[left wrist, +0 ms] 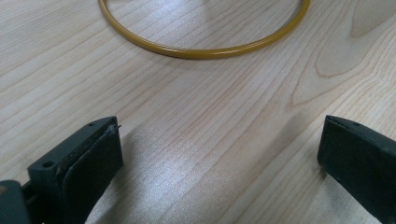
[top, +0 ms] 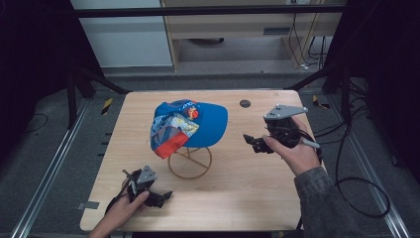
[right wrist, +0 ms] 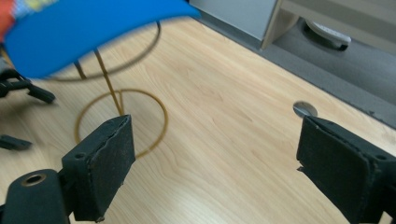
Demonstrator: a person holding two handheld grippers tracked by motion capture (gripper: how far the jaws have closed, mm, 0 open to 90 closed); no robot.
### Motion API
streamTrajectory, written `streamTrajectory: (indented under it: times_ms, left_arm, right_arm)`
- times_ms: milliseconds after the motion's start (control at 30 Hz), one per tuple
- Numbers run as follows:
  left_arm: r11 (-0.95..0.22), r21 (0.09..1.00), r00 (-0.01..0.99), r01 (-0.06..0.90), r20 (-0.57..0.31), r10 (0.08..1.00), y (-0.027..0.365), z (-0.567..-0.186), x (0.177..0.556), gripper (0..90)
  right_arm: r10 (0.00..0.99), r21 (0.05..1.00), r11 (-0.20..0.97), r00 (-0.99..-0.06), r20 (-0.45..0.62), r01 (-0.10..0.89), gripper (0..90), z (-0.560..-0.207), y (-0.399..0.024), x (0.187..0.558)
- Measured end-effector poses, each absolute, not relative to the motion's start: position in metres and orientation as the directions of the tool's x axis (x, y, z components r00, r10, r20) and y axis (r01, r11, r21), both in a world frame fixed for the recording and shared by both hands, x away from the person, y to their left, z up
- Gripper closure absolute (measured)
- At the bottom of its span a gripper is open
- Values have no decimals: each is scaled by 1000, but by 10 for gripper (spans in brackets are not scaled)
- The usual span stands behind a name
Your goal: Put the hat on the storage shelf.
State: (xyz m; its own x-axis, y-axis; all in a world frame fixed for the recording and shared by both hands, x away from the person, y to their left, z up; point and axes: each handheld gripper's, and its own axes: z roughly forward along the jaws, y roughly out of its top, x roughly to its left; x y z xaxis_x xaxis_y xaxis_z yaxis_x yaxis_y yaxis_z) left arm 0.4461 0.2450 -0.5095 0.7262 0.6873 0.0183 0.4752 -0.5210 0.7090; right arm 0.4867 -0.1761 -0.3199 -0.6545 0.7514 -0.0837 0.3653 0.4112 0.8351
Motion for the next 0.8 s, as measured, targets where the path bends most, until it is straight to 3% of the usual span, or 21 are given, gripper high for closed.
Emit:
streamTrajectory:
  times_ms: [800]
  left_arm:
    - [-521, 709, 725, 476, 19, 688, 245, -509, 446, 0]
  right_arm:
    - [795, 796, 400, -605, -55, 454, 131, -406, -208, 478]
